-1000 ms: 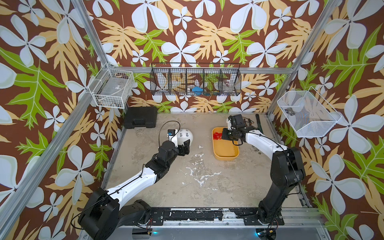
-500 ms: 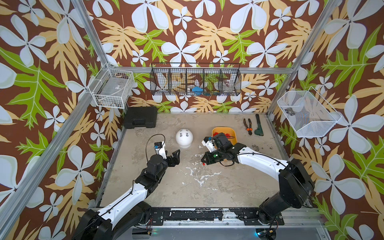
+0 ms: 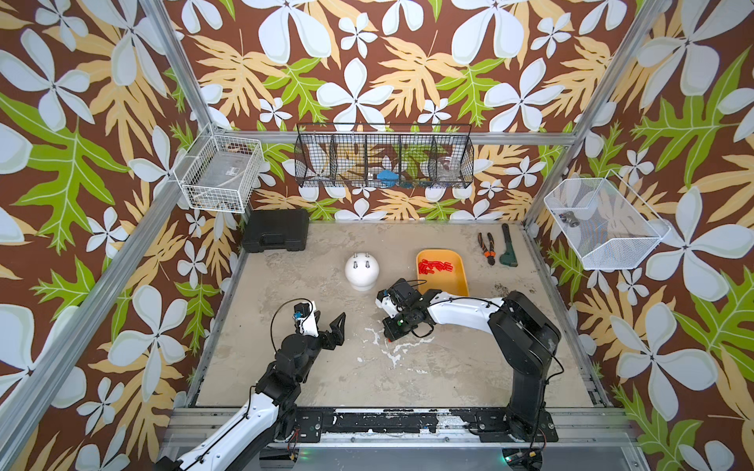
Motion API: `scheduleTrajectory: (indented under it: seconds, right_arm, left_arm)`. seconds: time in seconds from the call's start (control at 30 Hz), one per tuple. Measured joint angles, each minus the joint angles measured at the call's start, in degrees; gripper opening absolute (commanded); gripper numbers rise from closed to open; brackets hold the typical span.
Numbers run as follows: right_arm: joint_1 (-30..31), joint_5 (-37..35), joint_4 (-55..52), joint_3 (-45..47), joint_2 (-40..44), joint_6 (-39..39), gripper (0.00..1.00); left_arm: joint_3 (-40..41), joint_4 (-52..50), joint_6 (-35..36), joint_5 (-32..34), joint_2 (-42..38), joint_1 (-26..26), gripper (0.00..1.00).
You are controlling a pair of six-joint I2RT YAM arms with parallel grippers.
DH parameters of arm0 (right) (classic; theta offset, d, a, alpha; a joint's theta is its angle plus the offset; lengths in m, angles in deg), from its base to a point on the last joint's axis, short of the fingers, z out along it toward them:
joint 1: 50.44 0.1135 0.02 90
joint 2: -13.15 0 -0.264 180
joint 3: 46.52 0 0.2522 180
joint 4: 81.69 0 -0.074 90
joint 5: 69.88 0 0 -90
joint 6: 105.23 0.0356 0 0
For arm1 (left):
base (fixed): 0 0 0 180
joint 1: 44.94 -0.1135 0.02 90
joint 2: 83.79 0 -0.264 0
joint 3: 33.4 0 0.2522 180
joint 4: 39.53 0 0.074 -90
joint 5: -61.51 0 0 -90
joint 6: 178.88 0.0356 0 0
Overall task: Cover the protruding screws with screw protection sleeves
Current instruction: Place the screw protection sleeve at the center of the board.
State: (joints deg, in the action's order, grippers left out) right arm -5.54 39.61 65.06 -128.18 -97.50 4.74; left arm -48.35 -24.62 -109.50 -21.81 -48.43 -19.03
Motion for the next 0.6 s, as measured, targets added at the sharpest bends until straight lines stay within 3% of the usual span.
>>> scheduleTrajectory:
  seconds: [0.07,0.37,0.6]
  right_arm:
    - [0.11,-1.64,0.59,-1.55,-1.2,-0.81,0.03]
    - [0.46,-7.5,0.72,-4.33,-1.99,-3.21,0.33]
    - [0.48,-9.42,-0.31,-2.23,2.93,-3.67,0.37]
  left_arm:
    - [0.44,1.11,1.07,0.15,-0.5,-0.02,0.9]
    - [0.39,4.74,2.05,0.33,3.54,-0.04,0.9]
    - [0.07,5.11,2.51,0.35,3.96,-0.04,0.9]
